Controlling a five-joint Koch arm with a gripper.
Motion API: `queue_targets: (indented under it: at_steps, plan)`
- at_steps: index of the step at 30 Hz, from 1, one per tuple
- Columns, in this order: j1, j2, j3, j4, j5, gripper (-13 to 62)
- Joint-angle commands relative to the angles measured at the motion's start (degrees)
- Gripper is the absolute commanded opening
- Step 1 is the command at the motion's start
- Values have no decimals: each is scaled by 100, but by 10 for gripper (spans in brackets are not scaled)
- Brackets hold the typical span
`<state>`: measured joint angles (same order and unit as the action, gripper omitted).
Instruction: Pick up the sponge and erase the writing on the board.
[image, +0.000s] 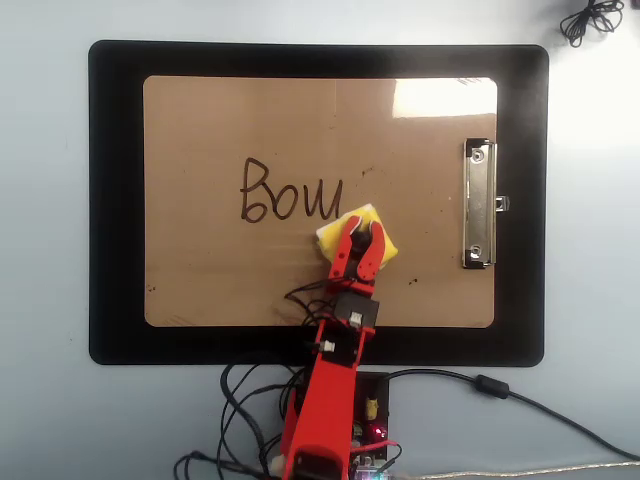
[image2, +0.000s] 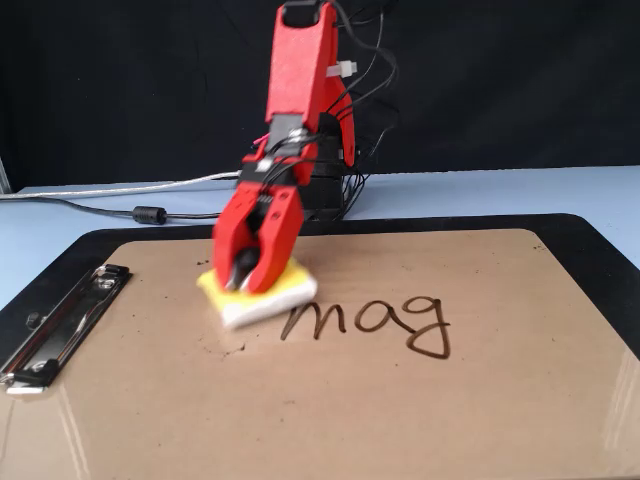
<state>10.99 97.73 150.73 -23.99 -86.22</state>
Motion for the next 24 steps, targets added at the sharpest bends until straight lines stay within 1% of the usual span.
queue_targets:
  at_steps: [1,2,3,5,9,11,13,14,16,18,23,24]
  plan:
    - [-9,721,158,-44,-79,-80]
    - [-9,932,229,-35,-88,-80]
    - [-26,853,229,-35,-97,-80]
    - [-123,334,-9,-114,-88,-80]
    - [-220,-1450,-1819,-114,-88,-80]
    - [-229,-2408,-3032,-88,-53,-80]
    - [-246,-3146,-3929,-35,-62,-80]
    - [-255,-3270,-4061,-35,-62,-80]
    - [-334,-3006,-3647,-44,-62,-80]
    - [-457,-2355,-2936,-35,-70,-80]
    - [-800,123,-589,53,-70,-80]
    - [-826,396,-378,105,-70,-80]
